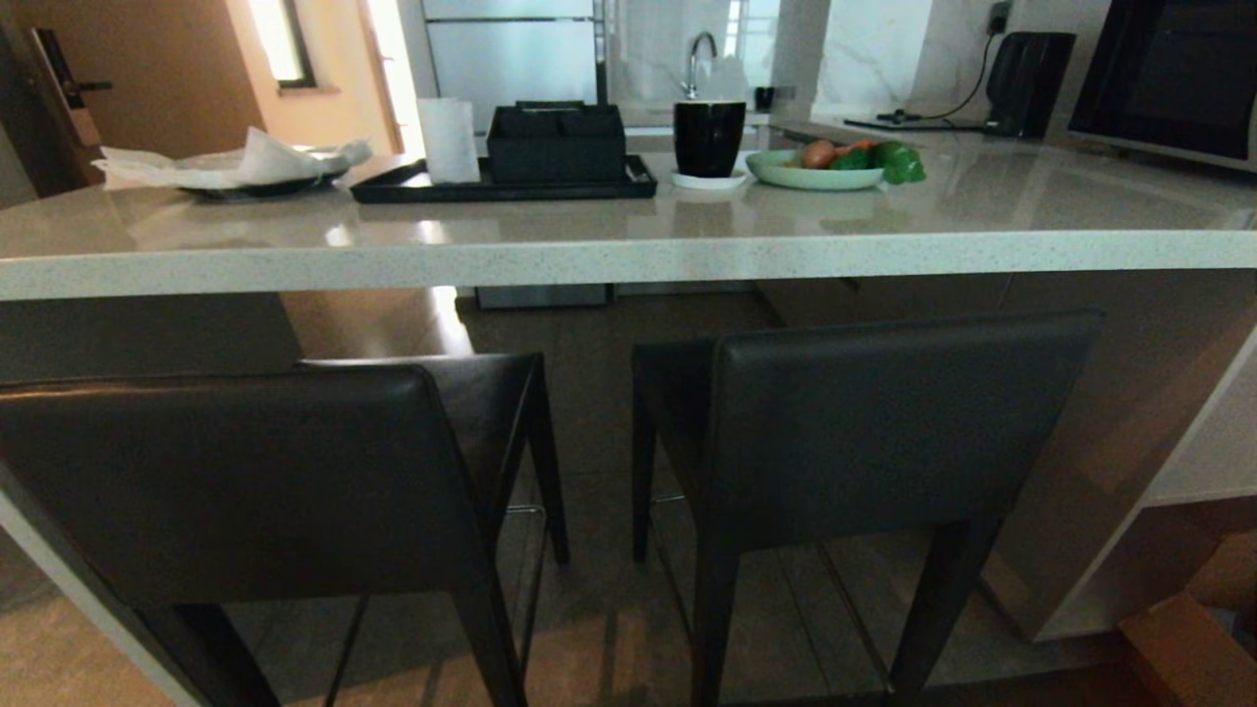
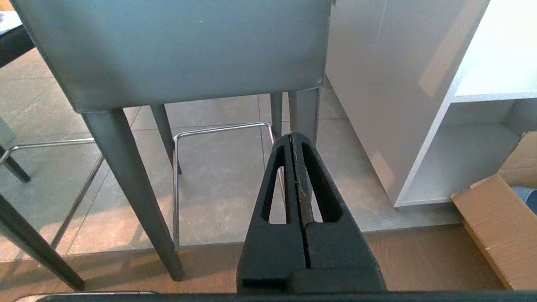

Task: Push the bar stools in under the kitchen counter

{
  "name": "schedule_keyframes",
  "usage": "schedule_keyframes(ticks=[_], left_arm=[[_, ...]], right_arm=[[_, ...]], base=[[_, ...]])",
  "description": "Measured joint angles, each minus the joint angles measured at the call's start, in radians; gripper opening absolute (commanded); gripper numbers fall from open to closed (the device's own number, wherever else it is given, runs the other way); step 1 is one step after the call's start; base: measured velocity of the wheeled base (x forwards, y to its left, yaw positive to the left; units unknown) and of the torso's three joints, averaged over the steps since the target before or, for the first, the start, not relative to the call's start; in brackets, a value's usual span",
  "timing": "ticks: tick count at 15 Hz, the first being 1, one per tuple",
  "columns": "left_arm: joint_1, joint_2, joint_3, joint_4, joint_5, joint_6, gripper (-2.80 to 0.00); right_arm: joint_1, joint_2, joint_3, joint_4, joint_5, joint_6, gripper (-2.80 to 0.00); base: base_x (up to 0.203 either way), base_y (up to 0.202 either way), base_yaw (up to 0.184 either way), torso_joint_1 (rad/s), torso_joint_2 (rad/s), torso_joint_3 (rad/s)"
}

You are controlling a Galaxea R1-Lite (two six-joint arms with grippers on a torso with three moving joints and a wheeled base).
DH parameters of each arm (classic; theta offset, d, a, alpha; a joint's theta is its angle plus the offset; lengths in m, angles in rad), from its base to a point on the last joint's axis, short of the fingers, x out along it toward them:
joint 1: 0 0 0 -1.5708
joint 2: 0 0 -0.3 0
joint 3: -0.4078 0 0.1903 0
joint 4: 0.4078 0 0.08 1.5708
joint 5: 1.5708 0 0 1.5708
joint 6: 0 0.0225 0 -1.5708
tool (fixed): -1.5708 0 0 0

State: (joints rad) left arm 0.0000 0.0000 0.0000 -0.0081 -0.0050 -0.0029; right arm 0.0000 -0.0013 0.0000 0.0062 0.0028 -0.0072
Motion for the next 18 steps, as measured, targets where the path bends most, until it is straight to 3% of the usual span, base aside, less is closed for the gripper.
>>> schedule_keyframes(ticks=[5, 12, 18], left_arm=[[0.0, 0.0, 0.0, -0.002, 0.001, 0.0, -2.8], [0.0, 0.0, 0.0, -0.001, 0.001, 0.001, -2.8], [0.0, 0.0, 0.0, -0.001, 0.001, 0.0, -2.8]], right_arm=[[-0.001, 0.0, -0.001, -0.003, 0.0, 0.006, -2.8], [0.0, 0.0, 0.0, -0.002, 0.0, 0.006, -2.8], [0.0, 0.0, 0.0, -0.001, 0.0, 0.007, -2.8]], base=[[0.0, 0.0, 0.0, 0.035, -0.17, -0.166], [0.0, 0.0, 0.0, 0.166, -0.48, -0.288], [0.0, 0.0, 0.0, 0.03, -0.08, -0.048]])
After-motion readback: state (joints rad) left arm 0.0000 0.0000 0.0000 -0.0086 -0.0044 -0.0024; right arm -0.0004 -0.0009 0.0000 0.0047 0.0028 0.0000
